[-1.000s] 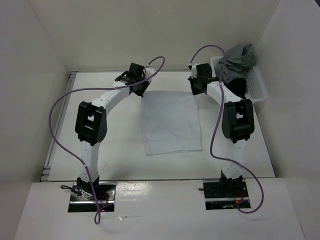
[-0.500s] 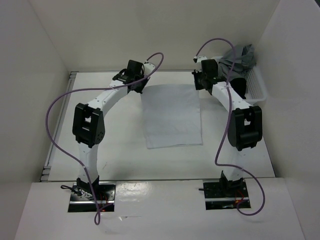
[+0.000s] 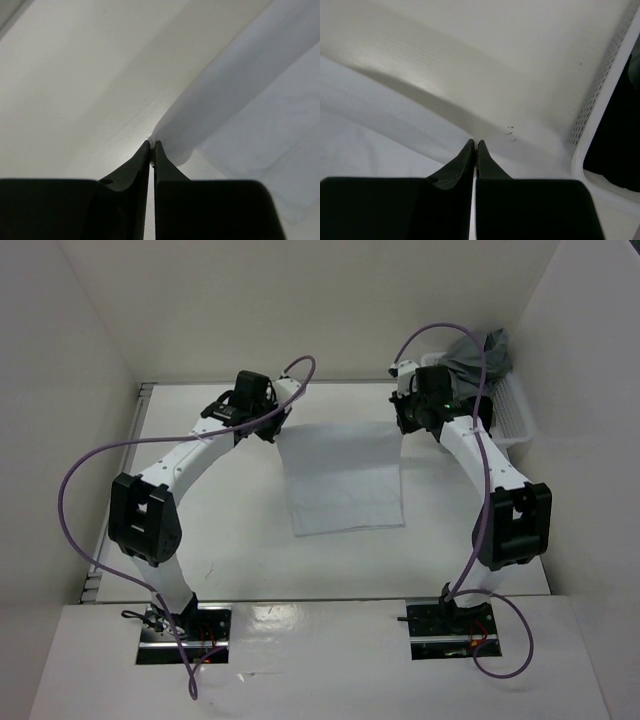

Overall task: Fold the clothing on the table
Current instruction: Fold the skirt

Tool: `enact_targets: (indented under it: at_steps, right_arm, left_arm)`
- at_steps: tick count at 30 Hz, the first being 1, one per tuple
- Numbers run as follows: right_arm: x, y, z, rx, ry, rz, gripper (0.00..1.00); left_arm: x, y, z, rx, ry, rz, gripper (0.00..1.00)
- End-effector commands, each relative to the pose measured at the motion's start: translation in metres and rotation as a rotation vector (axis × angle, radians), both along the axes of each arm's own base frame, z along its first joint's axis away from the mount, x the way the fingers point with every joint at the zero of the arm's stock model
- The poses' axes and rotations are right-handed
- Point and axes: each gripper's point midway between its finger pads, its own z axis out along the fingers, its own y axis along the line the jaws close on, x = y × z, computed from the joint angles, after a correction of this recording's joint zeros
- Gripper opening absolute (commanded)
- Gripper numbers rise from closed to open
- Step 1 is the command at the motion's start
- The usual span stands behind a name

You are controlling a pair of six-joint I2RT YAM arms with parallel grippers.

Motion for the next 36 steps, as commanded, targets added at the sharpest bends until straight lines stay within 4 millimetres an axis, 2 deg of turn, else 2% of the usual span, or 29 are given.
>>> enact_targets:
  at_steps: [1,2,3,4,8,9,11,16,22,27,30,32,34,36]
  right_arm:
    - [-0.032,-0.012,0.002,-0.05,0.048,0.057,0.0]
    - [-0.036,-0.013,0.005,-0.057,0.049,0.063,0.0]
    - [-0.046,-0.012,-0.004,-0.059,0.095,0.084,0.0]
    - [-0.051,-0.01,-0.003,-0.061,0.102,0.112,0.0]
    - [-0.075,-0.006,-0.019,-0.064,0.2,0.189,0.0]
    - [-0.085,-0.006,-0.023,-0.063,0.241,0.205,0.0]
    - [-0.095,-0.003,-0.03,-0.061,0.285,0.255,0.0]
    - [-0.126,0.006,-0.05,-0.027,0.43,0.368,0.0]
    - [-0.14,0.011,-0.061,-0.052,0.476,0.405,0.0]
    - [-0.147,0.008,-0.065,-0.067,0.508,0.431,0.0]
    - [-0.156,0.01,-0.069,-0.074,0.539,0.449,0.0]
    - [-0.163,0.01,-0.072,-0.09,0.564,0.484,0.01]
    - [-0.174,0.014,-0.075,-0.081,0.604,0.531,0.11]
    - [-0.185,0.015,-0.078,-0.081,0.649,0.561,0.12]
  left_arm:
    - [-0.029,-0.001,-0.001,0.013,0.028,-0.084,0.06]
    - [-0.034,-0.001,-0.004,0.007,0.038,-0.094,0.06]
    - [-0.048,-0.004,-0.016,0.015,0.083,-0.13,0.06]
    - [-0.052,-0.002,-0.014,0.021,0.076,-0.138,0.06]
    - [-0.083,-0.004,-0.034,0.054,0.161,-0.194,0.06]
    - [-0.087,-0.005,-0.03,0.053,0.157,-0.212,0.07]
    - [-0.104,-0.01,-0.041,0.066,0.195,-0.254,0.07]
    - [-0.126,-0.016,-0.047,0.082,0.234,-0.303,0.09]
    - [-0.152,-0.03,-0.061,0.109,0.288,-0.376,0.12]
    - [-0.16,-0.037,-0.065,0.117,0.297,-0.404,0.12]
    - [-0.161,-0.034,-0.068,0.127,0.303,-0.399,0.19]
    - [-0.161,-0.034,-0.069,0.127,0.303,-0.398,0.33]
    - [-0.163,-0.033,-0.069,0.135,0.307,-0.405,0.38]
    - [-0.163,-0.033,-0.069,0.135,0.307,-0.405,0.44]
